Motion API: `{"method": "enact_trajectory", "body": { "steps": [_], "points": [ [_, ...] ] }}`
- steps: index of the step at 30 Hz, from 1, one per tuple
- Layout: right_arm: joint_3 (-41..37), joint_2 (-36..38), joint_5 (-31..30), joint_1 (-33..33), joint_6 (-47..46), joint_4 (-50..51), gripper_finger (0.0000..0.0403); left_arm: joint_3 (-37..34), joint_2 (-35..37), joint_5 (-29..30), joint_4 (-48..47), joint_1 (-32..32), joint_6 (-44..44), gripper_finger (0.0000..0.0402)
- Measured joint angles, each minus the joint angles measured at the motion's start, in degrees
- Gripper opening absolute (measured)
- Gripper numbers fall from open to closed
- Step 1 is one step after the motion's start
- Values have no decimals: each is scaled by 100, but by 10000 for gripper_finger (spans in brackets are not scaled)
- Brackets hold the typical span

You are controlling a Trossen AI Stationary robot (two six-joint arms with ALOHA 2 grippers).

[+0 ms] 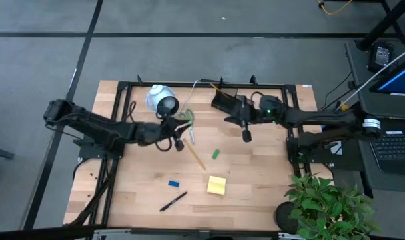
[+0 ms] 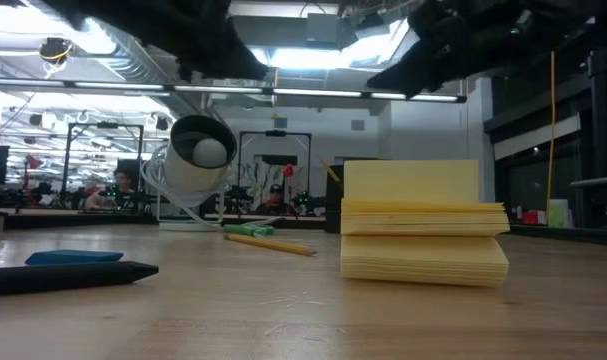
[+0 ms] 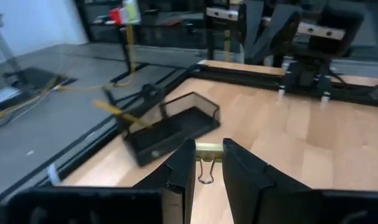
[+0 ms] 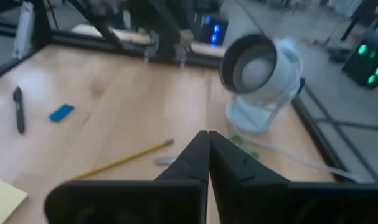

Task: Pick and place office supplies into organizer
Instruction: Put the brown binder clip into the desk organizer

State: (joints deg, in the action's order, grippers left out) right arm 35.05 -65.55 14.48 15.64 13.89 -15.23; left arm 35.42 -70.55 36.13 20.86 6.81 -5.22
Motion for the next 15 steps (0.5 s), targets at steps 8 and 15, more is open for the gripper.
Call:
{"method": "enact_trajectory", "body": {
  "steps": [8,15],
  "points": [
    [-74,347,13,0,-161,-3,4,0,-722,-1534,1041,-1043,406,66],
    [-74,331,-335,-3,-210,7,16,468,-1658,-1975,1262,-1558,446,66]
  ]
}}
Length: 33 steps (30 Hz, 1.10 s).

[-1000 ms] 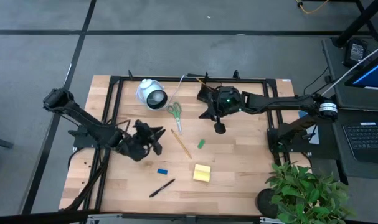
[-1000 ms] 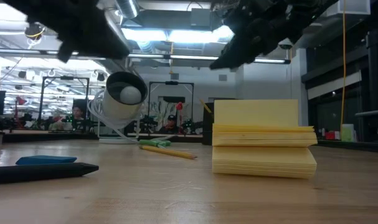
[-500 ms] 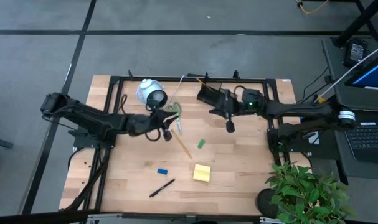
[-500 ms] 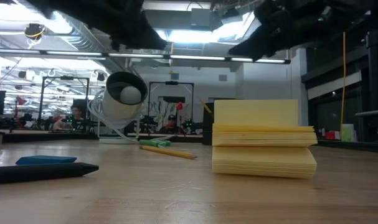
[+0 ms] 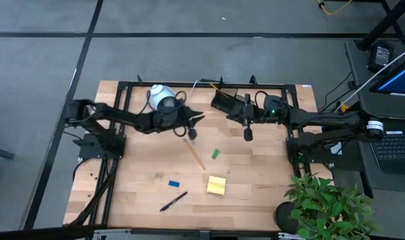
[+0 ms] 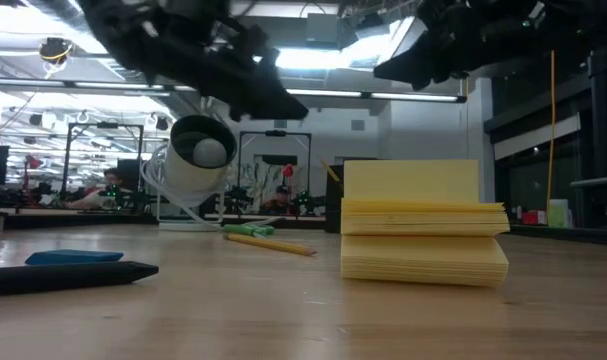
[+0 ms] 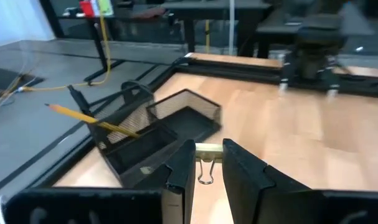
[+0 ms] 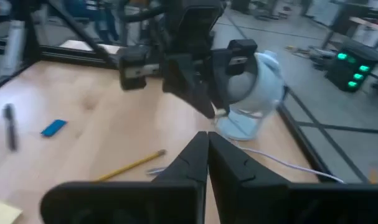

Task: Pick and place office supplies into organizer
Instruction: Put the brown binder clip into the desk organizer

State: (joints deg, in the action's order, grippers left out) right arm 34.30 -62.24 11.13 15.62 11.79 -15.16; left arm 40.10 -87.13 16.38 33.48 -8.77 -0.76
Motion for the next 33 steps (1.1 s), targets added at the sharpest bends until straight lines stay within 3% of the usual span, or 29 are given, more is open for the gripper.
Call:
{"method": "enact_trajectory", "body": {
  "steps": [9,15,24,33],
  "points": [
    [0,0,-268,2,-88,46,7,1495,-948,0,-1299,-589,263,66],
    [0,0,-268,2,-78,77,19,2145,-1569,-264,-1392,-894,350,66],
    [0,-2,-268,2,46,118,5,2702,-2359,-348,-1383,-1071,490,66],
    [0,-2,-268,0,46,136,16,2750,-2783,-349,-680,-1244,755,66]
  ]
}}
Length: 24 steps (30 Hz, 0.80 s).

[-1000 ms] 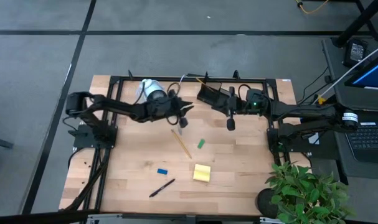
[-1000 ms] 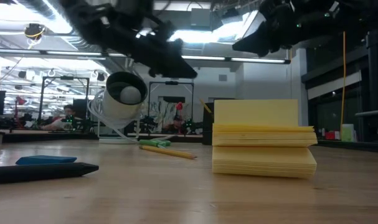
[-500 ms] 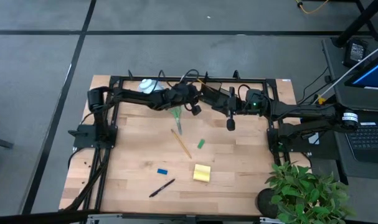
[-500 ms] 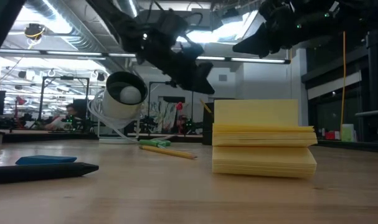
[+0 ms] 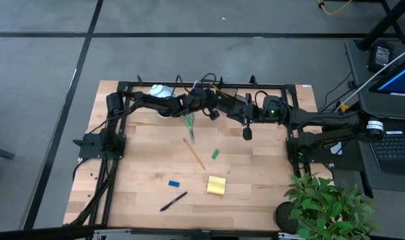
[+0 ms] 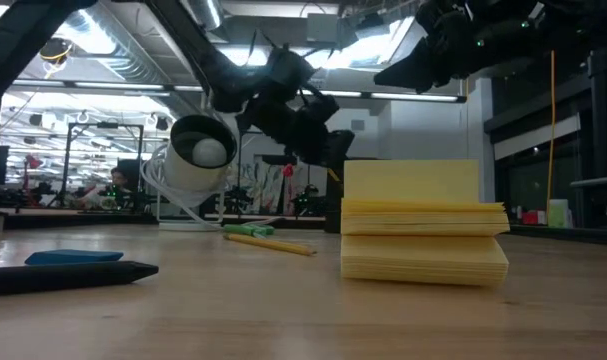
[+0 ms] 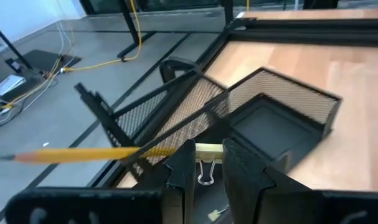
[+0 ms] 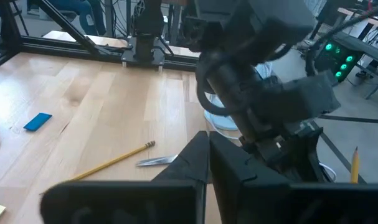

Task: Pick and place office supplies into organizer
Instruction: Put the brown binder clip into the desk organizer

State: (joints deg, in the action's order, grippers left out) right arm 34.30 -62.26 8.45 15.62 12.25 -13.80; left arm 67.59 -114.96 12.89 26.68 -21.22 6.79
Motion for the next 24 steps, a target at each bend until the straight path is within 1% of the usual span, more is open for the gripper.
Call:
{"method": "enact_trajectory", "body": {
  "steps": [7,12,15,24],
  "points": [
    [0,0,0,0,11,-2,5,-4,-231,-2,84,-111,-4,66],
    [0,0,0,0,17,-7,18,-4,-318,222,191,-110,85,66],
    [0,0,0,0,20,-7,20,-4,-318,221,218,-102,90,66],
    [0,0,0,0,22,-7,5,60,-318,245,158,-77,32,66]
  ]
}}
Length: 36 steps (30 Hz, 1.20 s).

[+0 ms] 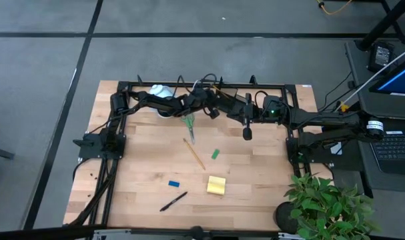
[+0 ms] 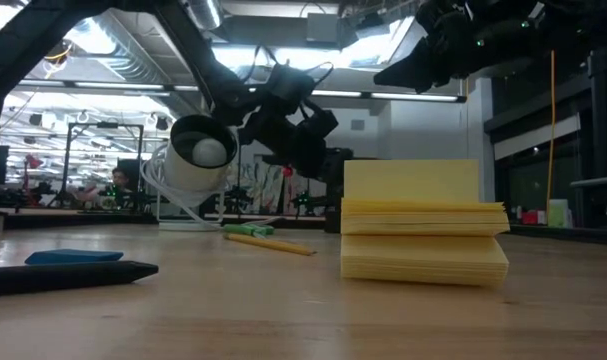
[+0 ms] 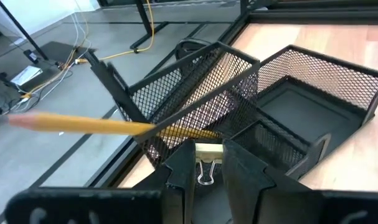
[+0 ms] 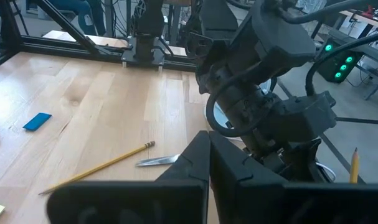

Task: Pick and place office supplies into organizer
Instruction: Put the brown binder clip into the desk organizer

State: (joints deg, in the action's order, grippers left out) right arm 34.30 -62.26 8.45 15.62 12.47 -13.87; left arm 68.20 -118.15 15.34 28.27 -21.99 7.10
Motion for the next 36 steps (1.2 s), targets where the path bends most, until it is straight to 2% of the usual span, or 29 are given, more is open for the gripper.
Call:
{"method": "enact_trajectory", "body": {
  "steps": [10,17,25,36],
  "points": [
    [0,0,0,1,1,-2,18,571,2,26,-828,101,253,65],
    [0,0,0,1,2,-2,4,581,-43,28,-693,83,223,65],
    [0,0,0,0,2,-58,20,1127,-540,69,-962,87,435,65],
    [0,0,0,0,44,-54,9,1223,-546,118,-1185,71,523,65]
  ]
}}
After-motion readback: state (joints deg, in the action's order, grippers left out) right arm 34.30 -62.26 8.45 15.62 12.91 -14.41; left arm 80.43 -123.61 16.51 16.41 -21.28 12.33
